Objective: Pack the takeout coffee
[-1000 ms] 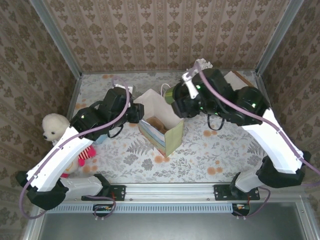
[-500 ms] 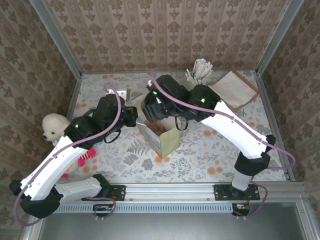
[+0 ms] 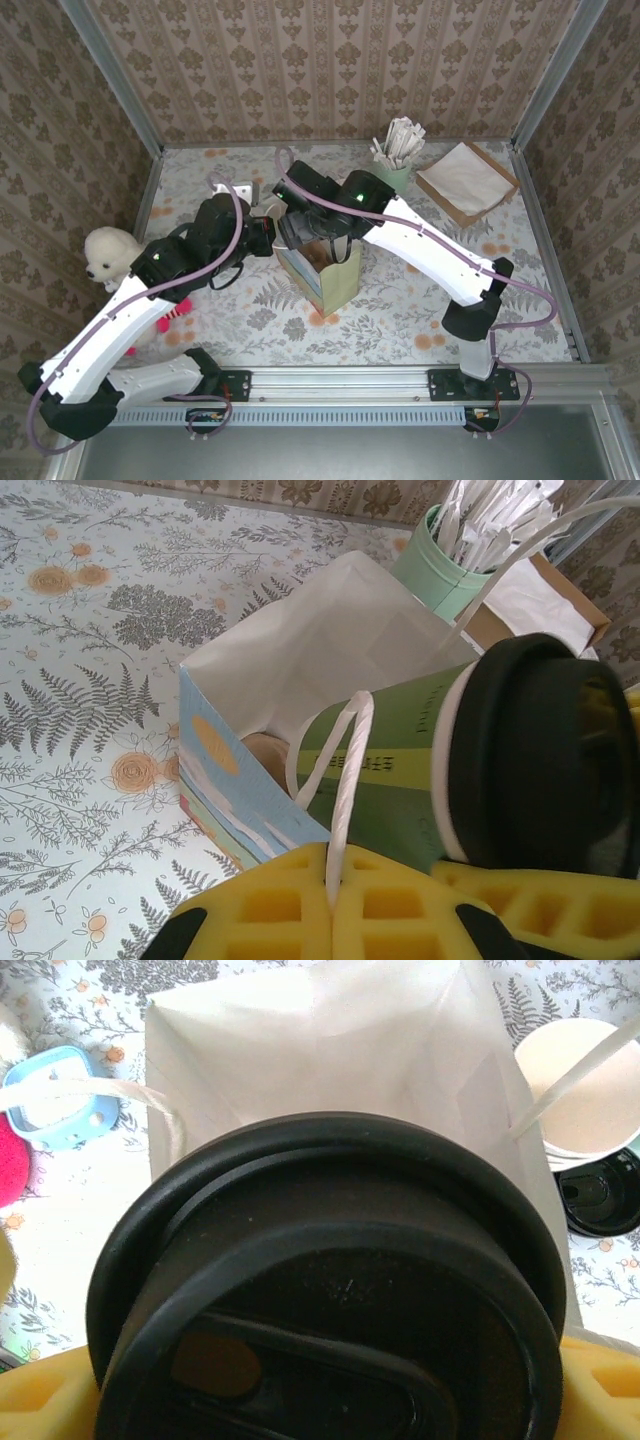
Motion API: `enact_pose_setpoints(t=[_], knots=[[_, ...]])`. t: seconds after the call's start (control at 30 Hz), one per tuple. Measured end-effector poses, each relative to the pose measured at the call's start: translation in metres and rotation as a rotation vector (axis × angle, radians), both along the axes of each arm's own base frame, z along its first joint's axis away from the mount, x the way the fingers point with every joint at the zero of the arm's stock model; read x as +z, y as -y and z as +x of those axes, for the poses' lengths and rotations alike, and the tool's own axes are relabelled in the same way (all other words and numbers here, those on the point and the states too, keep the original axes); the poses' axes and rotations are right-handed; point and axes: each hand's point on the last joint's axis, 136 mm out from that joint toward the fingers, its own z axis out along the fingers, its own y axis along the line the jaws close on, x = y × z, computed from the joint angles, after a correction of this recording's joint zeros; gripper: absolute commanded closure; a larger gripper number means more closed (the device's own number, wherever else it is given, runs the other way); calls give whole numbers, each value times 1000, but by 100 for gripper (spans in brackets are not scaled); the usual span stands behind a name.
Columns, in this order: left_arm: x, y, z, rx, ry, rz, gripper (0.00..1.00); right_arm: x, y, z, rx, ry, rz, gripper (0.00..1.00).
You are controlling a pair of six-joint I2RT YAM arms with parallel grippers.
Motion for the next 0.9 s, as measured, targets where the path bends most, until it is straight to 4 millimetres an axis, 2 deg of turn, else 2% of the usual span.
enact_pose_setpoints(t=[0.13, 0.37, 0.63, 0.77, 0.9], knots=[[4, -4, -3, 3, 12, -9, 100, -14, 3, 1, -10, -29, -26, 36], [5, -6, -6, -11, 23, -2, 100, -52, 18, 5, -47, -110, -88, 37], [0, -10, -9, -17, 48, -20, 100, -54, 22, 5, -50, -120, -96, 36], [6, -4, -12, -58, 71, -54, 100, -55, 17, 4, -32, -149, -107, 36], [8, 5, -10, -83, 75, -68, 100, -70, 11, 4, -11, -190, -150, 36]])
